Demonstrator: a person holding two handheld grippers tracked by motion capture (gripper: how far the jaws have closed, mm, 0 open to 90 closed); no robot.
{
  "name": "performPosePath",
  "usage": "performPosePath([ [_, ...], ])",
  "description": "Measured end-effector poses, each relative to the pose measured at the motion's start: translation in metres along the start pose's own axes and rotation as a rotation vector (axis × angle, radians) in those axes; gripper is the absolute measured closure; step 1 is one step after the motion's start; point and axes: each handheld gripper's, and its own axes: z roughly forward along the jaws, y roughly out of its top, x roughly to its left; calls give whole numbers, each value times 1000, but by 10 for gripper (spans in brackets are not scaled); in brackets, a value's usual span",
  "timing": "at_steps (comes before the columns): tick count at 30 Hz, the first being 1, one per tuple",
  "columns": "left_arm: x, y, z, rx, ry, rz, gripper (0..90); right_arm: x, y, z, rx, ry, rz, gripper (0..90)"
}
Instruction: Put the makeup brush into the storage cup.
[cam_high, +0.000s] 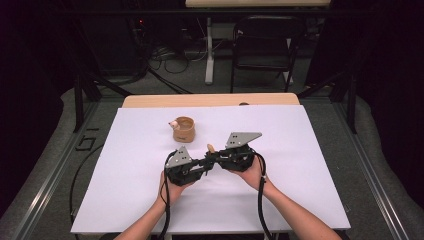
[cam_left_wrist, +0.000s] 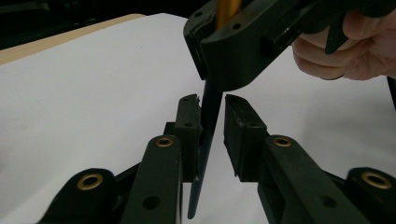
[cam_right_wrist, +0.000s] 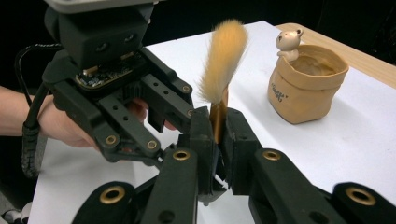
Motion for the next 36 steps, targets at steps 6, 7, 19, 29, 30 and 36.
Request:
performPosePath([
  [6, -1, -1, 1, 3, -1, 13, 828, -1, -1, 1, 5, 8, -2, 808],
  [7, -1, -1, 0, 2, 2, 15, 829, 0, -1, 0, 3, 7, -8, 739],
  [19, 10, -2, -10, -14, 59, -2, 829, -5, -15, -23, -2, -73, -43, 215],
  [29, 17, 1, -18, -3, 115, 1, 829, -6, -27, -39, 8, -153, -81, 78],
  [30, 18, 1, -18, -6, 104, -5, 829, -5, -28, -40, 8, -160, -88, 69],
  [36, 25, 5, -25, -12, 134, -4, 829, -5, -41, -50, 12, -183, -73, 17],
])
